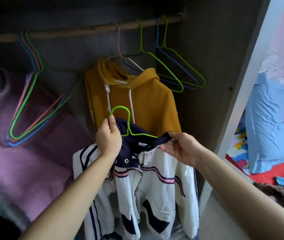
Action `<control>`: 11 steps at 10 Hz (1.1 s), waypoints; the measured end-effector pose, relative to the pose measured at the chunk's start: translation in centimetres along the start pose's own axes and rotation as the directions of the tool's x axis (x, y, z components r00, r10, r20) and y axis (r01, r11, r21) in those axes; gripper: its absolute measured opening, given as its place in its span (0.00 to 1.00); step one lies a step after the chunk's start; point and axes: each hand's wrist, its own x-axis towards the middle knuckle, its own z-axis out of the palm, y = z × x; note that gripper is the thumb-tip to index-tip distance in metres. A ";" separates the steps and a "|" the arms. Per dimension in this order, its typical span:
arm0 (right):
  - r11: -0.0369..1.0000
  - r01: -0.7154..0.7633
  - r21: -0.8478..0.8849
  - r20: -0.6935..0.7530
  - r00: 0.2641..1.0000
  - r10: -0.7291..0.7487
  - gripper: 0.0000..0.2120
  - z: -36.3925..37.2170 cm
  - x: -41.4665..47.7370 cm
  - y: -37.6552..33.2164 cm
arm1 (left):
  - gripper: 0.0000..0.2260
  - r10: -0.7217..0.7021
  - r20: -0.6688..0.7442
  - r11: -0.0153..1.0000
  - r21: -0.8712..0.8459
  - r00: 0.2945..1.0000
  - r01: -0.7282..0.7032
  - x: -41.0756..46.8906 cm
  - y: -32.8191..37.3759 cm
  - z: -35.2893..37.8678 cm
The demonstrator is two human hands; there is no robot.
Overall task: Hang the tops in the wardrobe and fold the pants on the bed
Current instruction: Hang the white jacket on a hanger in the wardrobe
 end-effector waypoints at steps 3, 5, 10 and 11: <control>-0.401 0.323 -0.857 0.494 0.737 -0.462 0.28 1.1 -0.7 -1.7 | 0.17 0.019 0.009 0.999 -0.037 1.000 -0.019 -0.7 1.8 0.3; -0.593 0.437 -0.676 0.715 0.585 -0.384 0.15 1.0 0.7 -2.5 | 0.16 0.016 0.105 1.000 -0.002 0.994 -0.016 1.0 1.1 -0.2; -0.772 0.165 -0.613 0.736 0.476 -0.483 0.09 1.3 1.3 -2.5 | 0.18 0.038 0.063 0.999 0.013 0.997 -0.039 5.9 0.5 -2.3; -0.697 0.207 -0.687 0.599 0.704 -0.381 0.10 1.1 1.1 -2.3 | 0.20 0.094 0.153 0.995 0.009 0.984 -0.096 4.7 0.4 -2.4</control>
